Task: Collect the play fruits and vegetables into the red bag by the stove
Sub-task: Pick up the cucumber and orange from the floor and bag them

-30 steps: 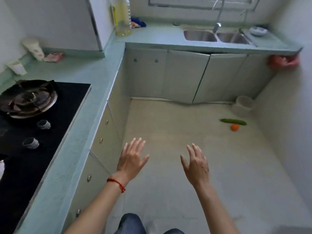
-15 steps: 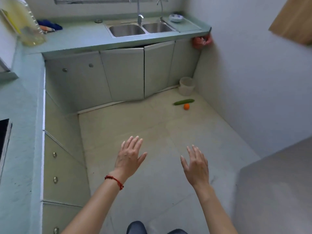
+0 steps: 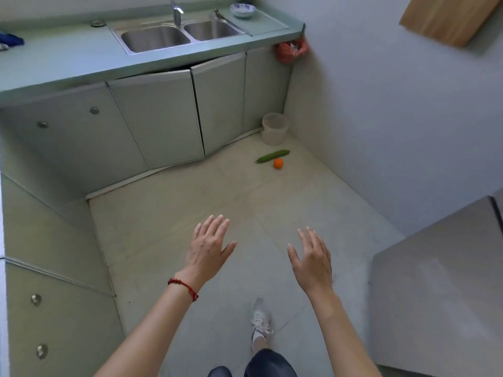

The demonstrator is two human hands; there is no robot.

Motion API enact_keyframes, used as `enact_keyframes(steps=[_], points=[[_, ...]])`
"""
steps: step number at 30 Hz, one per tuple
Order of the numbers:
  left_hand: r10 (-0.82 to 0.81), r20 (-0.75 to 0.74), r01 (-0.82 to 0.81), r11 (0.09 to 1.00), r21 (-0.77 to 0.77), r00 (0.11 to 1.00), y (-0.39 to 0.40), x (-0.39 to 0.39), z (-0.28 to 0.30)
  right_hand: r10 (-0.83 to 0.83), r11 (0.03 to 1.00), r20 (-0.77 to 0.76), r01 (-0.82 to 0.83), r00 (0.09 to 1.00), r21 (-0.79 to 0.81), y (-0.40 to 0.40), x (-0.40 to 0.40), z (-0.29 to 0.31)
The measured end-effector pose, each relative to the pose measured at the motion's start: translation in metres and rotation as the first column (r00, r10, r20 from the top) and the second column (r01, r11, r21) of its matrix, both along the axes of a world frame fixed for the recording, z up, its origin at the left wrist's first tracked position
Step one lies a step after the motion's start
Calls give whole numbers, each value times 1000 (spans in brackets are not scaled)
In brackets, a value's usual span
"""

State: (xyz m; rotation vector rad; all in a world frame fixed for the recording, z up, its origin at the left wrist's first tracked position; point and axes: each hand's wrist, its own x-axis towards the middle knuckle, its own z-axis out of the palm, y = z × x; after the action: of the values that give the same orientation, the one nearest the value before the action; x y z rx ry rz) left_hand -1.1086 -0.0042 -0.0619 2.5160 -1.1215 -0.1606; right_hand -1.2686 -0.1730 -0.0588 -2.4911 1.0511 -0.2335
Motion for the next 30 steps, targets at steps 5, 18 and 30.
enact_keyframes(steps=[5,18,30], points=[[7,22,-7,1000,5,1000,-64,45,-5,-7,1000,22,7,1000,13,-68,46,-6],[36,10,-36,999,17,999,-257,164,15,77,997,29,-77,997,29,-256,173,8],[-36,-7,36,998,52,999,-426,339,-10,-15,998,-15,16,1000,66,-415,328,-11]])
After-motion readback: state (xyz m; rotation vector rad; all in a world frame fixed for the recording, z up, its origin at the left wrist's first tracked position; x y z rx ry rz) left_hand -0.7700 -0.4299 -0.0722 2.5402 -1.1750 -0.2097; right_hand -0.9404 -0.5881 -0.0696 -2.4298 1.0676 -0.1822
